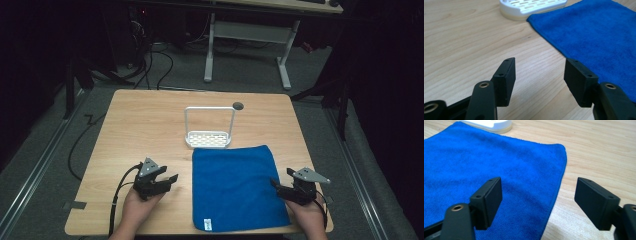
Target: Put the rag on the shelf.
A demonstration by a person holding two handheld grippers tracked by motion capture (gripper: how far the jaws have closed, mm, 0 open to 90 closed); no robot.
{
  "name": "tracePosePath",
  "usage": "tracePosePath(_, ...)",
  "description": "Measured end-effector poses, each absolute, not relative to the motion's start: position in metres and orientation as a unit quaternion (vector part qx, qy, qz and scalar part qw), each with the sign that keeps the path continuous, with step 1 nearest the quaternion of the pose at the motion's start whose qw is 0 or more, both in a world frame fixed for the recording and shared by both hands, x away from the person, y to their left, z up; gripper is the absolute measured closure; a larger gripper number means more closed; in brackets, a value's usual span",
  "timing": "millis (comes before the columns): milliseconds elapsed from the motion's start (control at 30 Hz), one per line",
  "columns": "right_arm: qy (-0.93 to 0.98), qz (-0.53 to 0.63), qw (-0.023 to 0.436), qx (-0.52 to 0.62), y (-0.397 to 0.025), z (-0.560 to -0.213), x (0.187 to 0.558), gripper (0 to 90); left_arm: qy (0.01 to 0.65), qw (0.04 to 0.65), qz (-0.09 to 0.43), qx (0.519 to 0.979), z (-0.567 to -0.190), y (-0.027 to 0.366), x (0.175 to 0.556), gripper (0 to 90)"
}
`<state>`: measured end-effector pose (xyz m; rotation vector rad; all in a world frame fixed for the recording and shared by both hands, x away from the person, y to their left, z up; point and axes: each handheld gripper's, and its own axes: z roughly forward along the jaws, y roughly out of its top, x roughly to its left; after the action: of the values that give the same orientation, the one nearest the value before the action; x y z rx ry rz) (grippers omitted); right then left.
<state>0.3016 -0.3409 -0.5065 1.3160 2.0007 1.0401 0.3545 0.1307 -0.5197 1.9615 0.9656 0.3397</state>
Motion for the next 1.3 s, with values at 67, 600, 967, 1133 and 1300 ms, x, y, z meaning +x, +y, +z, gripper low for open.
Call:
tracePosePath(67,0.74,0.387,0.267,0.482,-0.339,-0.506,0.301,21.1,0.389,0.451,0.143,0.791,-0.516,0.126,0.356,42.4)
tracePosePath(600,0.737,0.401,0.269,0.472,-0.337,-0.502,0.3,22.7,0.378,0.406,0.17,0.815,-0.519,0.058,0.392,42.4)
tracePosePath(967,0.739,0.404,0.267,0.468,-0.339,-0.501,0.3,26.0,0.41,0.394,0.173,0.804,-0.526,0.041,0.431,52.2)
tracePosePath(1133,0.74,0.406,0.268,0.465,-0.338,-0.501,0.303,30.0,0.436,0.392,0.165,0.793,-0.529,0.042,0.439,62.2)
tracePosePath(1300,0.742,0.401,0.272,0.463,-0.332,-0.5,0.318,36.0,0.439,0.386,0.149,0.798,-0.531,0.041,0.441,63.4)
